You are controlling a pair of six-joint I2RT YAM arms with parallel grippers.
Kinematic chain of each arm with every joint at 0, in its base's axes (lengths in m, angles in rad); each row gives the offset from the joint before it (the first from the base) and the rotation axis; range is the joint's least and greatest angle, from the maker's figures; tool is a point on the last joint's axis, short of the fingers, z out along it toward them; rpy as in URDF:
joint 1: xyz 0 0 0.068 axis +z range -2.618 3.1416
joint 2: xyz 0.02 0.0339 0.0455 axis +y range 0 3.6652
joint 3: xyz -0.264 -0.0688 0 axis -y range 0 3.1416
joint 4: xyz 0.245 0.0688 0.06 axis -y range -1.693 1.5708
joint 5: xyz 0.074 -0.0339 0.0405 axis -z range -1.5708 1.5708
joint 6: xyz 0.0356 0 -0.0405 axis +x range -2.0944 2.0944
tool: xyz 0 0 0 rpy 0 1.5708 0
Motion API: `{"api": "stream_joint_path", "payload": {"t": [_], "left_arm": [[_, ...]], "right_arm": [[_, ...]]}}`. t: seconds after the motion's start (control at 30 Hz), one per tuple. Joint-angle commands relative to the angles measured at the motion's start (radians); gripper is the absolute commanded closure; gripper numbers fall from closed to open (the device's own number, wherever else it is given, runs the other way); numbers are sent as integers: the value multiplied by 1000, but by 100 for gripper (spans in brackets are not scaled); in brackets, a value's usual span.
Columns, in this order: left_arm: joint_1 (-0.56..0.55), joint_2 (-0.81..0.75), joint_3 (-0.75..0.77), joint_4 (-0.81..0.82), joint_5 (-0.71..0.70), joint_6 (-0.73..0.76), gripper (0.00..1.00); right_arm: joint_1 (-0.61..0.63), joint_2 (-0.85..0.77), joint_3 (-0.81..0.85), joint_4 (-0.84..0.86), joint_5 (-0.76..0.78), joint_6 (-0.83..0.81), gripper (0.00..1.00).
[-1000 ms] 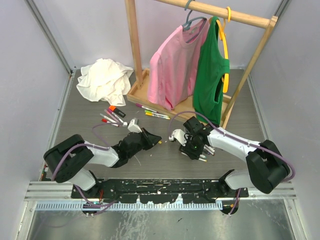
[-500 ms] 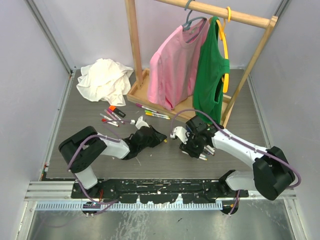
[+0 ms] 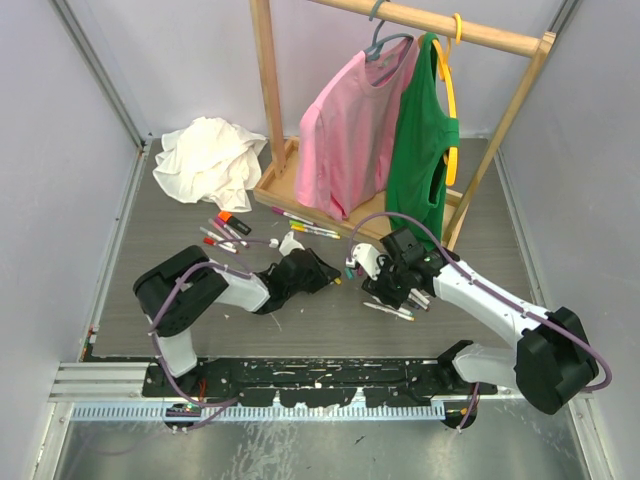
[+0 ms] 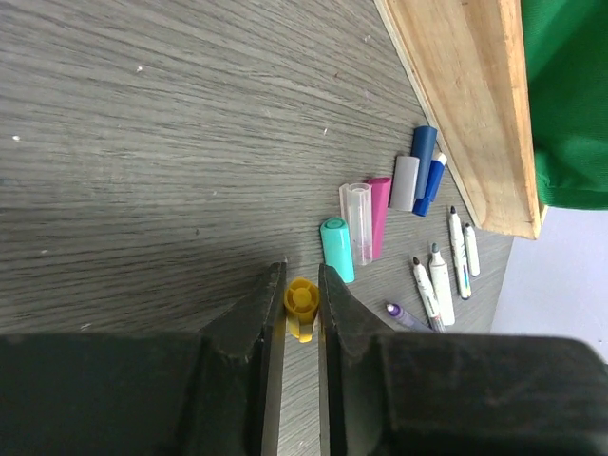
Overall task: Open the pen caps
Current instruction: Place the pen cap at the center of the board.
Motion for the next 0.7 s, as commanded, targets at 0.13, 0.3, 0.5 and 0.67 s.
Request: {"api": "stream_joint_path", "payload": {"t": [0.13, 0.3, 0.5, 0.67], "left_arm": [[-4, 26, 31, 4, 20, -28, 76], [-5, 16, 33, -45, 10, -26, 71], [-5, -11, 28, -99, -6, -17, 70], [-5, -58, 14, -110, -11, 10, 68]], "right_arm": [[-6, -27, 17, 38, 23, 14, 49], [-7, -27, 17, 40, 25, 14, 49], [-8, -27, 17, 42, 26, 16, 49], [-9, -31, 19, 44, 26, 17, 49]]}}
